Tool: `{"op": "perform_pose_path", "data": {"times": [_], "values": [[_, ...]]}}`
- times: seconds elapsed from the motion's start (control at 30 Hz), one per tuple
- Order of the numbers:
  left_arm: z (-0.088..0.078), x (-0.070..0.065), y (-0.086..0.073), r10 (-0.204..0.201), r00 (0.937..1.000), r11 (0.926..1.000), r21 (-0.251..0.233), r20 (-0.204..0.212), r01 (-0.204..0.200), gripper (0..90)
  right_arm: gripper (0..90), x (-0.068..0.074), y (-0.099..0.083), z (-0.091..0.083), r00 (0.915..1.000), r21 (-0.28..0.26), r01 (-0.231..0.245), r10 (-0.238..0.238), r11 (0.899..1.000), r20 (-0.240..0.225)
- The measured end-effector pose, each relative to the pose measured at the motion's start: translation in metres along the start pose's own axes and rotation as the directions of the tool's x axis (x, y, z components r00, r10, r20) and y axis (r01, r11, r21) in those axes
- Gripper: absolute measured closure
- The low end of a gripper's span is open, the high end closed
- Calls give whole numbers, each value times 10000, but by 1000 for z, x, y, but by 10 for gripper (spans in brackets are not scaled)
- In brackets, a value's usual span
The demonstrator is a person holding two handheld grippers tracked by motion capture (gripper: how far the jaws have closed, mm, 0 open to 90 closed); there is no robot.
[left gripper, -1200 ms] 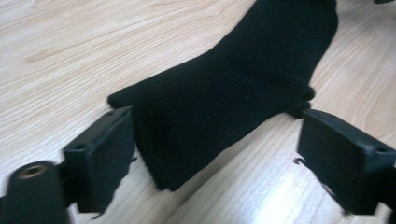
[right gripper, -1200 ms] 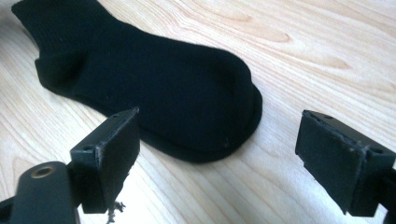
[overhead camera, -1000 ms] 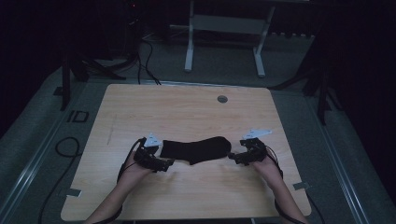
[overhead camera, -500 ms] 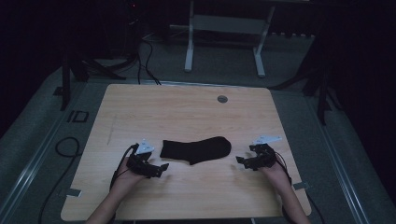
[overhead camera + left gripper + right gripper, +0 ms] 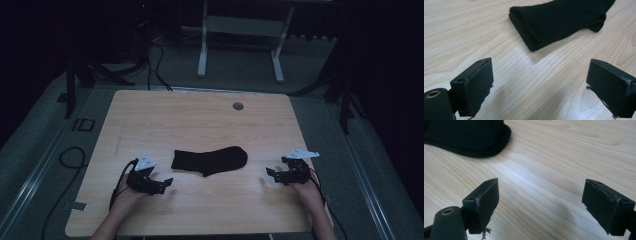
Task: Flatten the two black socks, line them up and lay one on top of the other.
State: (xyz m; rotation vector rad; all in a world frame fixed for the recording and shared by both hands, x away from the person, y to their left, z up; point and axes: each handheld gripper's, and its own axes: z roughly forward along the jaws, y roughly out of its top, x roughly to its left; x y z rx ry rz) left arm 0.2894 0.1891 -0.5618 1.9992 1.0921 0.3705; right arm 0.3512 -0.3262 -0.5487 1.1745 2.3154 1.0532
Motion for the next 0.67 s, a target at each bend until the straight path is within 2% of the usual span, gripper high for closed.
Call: {"op": "perform_pose_path", "data": {"times": [0.13,0.2,0.23,0.37,0.67], "values": [[-8,6,-7,-190,9998,9993,-314,20,191,77,141,-8,-6,-6,9993,-107,-252,255,9996,272],[-8,6,-7,-190,9998,9993,-314,20,191,76,141,-8,-6,-6,9990,-141,-280,285,9995,339],[-13,10,-14,-329,9995,9984,-451,-35,327,76,141,-10,-8,-9,9984,-272,-359,371,9990,427],[-16,13,-17,-548,9985,9967,-597,-82,542,77,141,-11,-10,-10,9977,-290,-355,371,9989,560],[-11,8,-19,-248,9996,9991,-338,-135,243,77,141,-13,-12,-9,9980,-309,-332,348,9990,531]]}}
